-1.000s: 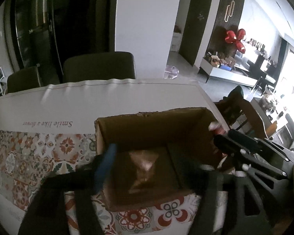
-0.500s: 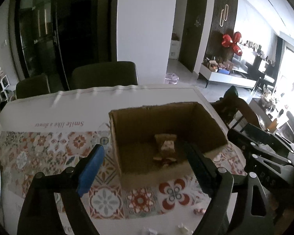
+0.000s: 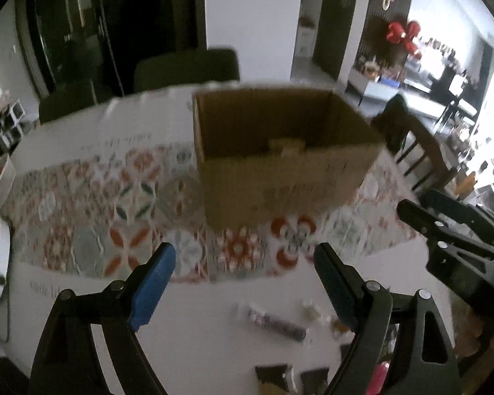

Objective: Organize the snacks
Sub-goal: 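Lift both open tools out of the box back toward the snacks, then grasp the clear-wrapped stick snack with the left tool while the right tool grasps a purple-gold candy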

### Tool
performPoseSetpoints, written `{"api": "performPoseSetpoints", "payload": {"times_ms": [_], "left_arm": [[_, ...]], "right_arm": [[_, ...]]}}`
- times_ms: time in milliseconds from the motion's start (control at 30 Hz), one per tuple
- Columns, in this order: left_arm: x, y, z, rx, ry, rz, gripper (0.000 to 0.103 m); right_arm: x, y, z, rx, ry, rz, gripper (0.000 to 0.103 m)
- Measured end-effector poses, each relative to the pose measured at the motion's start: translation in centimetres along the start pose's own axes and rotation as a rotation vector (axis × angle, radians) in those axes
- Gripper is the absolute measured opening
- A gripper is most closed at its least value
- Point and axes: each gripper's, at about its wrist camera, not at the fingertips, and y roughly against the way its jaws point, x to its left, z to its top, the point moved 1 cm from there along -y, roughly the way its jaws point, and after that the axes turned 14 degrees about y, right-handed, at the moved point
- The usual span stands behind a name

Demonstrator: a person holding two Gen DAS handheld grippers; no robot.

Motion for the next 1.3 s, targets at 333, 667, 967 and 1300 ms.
{"api": "performPoseSetpoints", "payload": {"times_ms": [333, 667, 967, 1300], "left_arm": [[0.7, -4.4, -5.4, 0.188, 0.106, 0.071, 0.084], [0.4, -7.8, -7.9, 0.295, 0.228, 0.078, 0.083], [0.4, -10.3, -9.0, 0.334, 0.320, 0.104, 0.075], [-0.2, -11.7, -9.6, 0.357, 0.340, 0.121, 0.059]], "right_arm": [[0.6, -4.4, -5.1, 0.213, 0.080, 0.086, 0.054], [1.3, -7.9, -7.5, 0.322, 0.154, 0.219, 0.054], [2.2, -10.8, -8.7, 0.380, 0.243, 0.295, 0.053], [2.6, -12.3, -9.1, 0.390, 0.273, 0.338, 0.043]]}}
